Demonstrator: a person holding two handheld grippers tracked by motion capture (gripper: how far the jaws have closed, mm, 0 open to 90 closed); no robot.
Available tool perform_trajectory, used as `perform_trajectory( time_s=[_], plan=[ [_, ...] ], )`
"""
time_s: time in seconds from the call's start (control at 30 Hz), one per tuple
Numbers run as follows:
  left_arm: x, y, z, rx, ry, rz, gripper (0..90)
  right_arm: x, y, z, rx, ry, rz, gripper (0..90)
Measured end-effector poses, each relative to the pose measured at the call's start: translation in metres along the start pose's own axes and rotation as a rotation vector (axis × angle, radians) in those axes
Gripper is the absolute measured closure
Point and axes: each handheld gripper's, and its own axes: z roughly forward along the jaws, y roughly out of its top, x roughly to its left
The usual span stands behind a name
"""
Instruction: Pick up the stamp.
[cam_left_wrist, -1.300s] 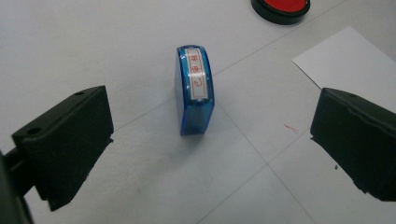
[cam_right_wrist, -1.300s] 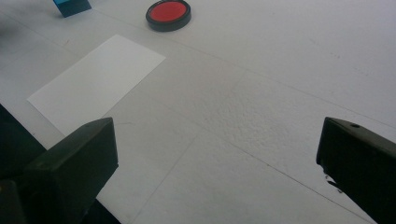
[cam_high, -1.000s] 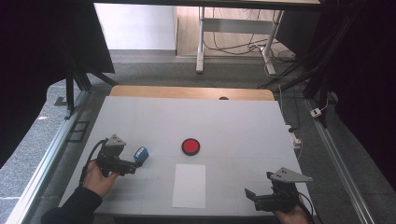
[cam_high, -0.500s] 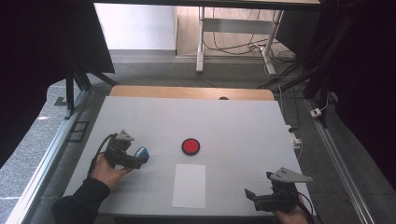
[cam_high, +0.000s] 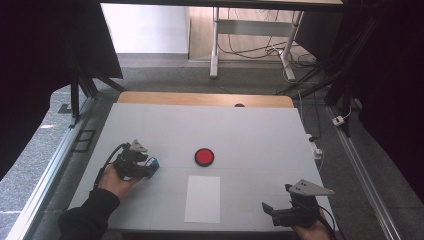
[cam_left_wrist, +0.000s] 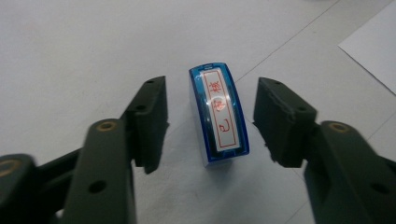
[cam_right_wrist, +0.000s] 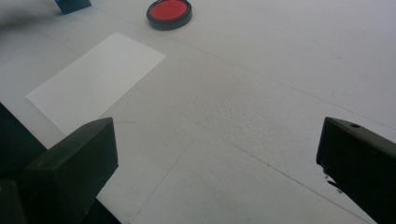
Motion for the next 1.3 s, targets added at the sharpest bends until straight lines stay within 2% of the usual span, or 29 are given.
perform_trajectory(
  time_s=[0.17, 0.3, 0.47, 0.57, 0.7, 0.77, 0.93, 1.03, 1.1, 1.3],
  plan=[
    [-0.001, 0.001, 0.002, 0.015, -0.006, -0.002, 56.9, 0.0, 0.0, 0.0, -0.001, 0.002, 0.0, 0.0],
    [-0.001, 0.002, 0.001, 0.021, -0.001, -0.005, 69.1, 0.0, 0.0, 0.0, 0.0, 0.002, 0.0, 0.0],
    [0.0, 0.003, 0.001, 0.027, -0.002, 0.0, 70.3, 0.0, 0.0, 0.0, -0.001, 0.003, 0.001, 0.0],
    [0.001, 0.003, 0.0, 0.023, -0.022, -0.004, 70.4, 0.0, 0.0, 0.0, 0.0, 0.003, -0.002, 0.0],
    [0.004, 0.004, -0.005, -0.006, -0.07, -0.038, 70.5, 0.0, 0.0, 0.0, -0.001, 0.004, -0.002, 0.0],
    [0.004, 0.004, -0.009, -0.03, -0.08, -0.036, 70.5, 0.0, 0.0, 0.0, -0.001, 0.004, -0.001, 0.0],
    [0.002, 0.006, -0.017, -0.082, -0.105, -0.013, 70.4, 0.0, 0.0, 0.0, -0.001, 0.002, -0.003, 0.0],
    [0.0, 0.008, -0.021, -0.118, -0.133, -0.011, 70.4, 0.0, 0.0, 0.0, -0.002, 0.001, -0.002, 0.0],
    [-0.002, 0.01, -0.024, -0.132, -0.115, 0.008, 70.4, 0.0, 0.0, 0.0, -0.003, 0.0, -0.005, 0.0],
    [-0.009, 0.013, -0.03, -0.16, -0.136, 0.035, 70.4, 0.001, 0.0, 0.0, -0.004, 0.001, -0.009, 0.0]
  ],
)
